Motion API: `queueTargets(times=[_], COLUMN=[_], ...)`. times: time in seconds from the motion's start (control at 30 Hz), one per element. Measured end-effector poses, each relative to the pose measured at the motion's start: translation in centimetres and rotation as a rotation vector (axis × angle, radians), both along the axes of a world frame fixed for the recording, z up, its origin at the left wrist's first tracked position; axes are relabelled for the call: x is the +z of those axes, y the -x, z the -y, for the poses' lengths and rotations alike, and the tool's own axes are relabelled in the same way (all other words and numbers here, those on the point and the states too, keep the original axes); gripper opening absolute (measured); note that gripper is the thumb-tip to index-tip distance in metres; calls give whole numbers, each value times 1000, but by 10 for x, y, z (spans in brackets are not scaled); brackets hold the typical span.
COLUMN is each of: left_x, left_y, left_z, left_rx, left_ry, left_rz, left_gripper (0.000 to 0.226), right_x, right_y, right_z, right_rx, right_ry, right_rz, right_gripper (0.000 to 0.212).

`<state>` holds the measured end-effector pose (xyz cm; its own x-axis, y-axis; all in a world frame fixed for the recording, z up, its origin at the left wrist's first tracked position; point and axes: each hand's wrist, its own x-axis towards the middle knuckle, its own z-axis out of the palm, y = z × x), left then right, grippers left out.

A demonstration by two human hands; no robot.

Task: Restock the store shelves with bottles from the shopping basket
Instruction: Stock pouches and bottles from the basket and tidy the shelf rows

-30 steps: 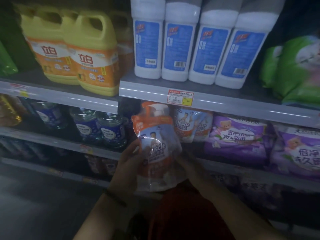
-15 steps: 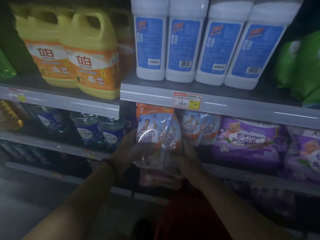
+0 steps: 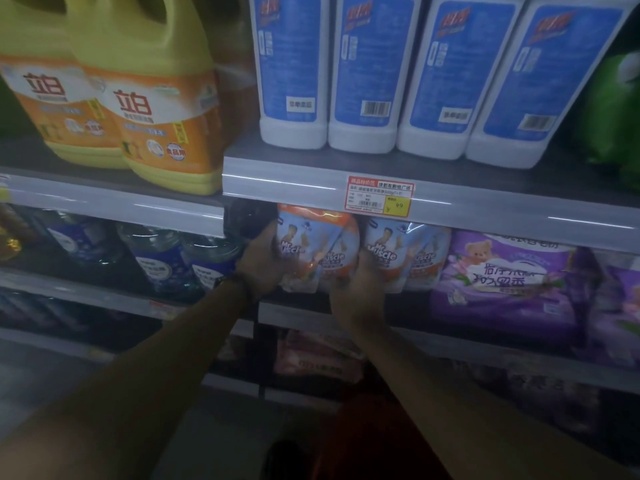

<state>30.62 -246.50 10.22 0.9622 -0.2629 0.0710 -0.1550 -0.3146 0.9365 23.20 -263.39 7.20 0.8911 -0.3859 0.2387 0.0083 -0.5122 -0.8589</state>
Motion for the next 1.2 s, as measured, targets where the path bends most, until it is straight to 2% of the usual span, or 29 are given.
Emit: queueTargets(times=[0.07, 0.13, 0.2, 0.3, 0.47, 0.67, 1.0, 1.13, 1.2], left_x=[-8, -16, -22, -23, -27, -30, -10, 7, 22], left_y=[0, 3, 9, 16, 10, 0, 11, 22, 30], left_z=[-1, -1, 4, 18, 41, 55, 50, 49, 48], left_rx=[61, 111, 141, 293, 415, 455, 399, 350, 309], left_ry=[-25, -65, -112, -132, -150, -142, -154, -208, -257], left_rz=[31, 46, 62, 101, 136, 89, -16, -69, -103], left_gripper=[64, 81, 91, 83, 76, 76, 75, 64, 66], right_x=[1, -1, 2, 13, 5, 11, 22, 31, 48], right_y=[4, 7, 12, 23, 16, 6, 15, 27, 40], right_z=[-3, -4, -5, -10, -4, 6, 14, 19, 21], right_rx=[-20, -28, -21, 29, 88, 159, 219, 247, 272], right_ry=[7, -7, -56, -118, -148, -178, -136, -64, -9], right_rz=[-43, -82, -116, -103, -52, -74, -102, -149, -135], right_gripper=[45, 56, 54, 30, 57, 67, 56, 67, 57])
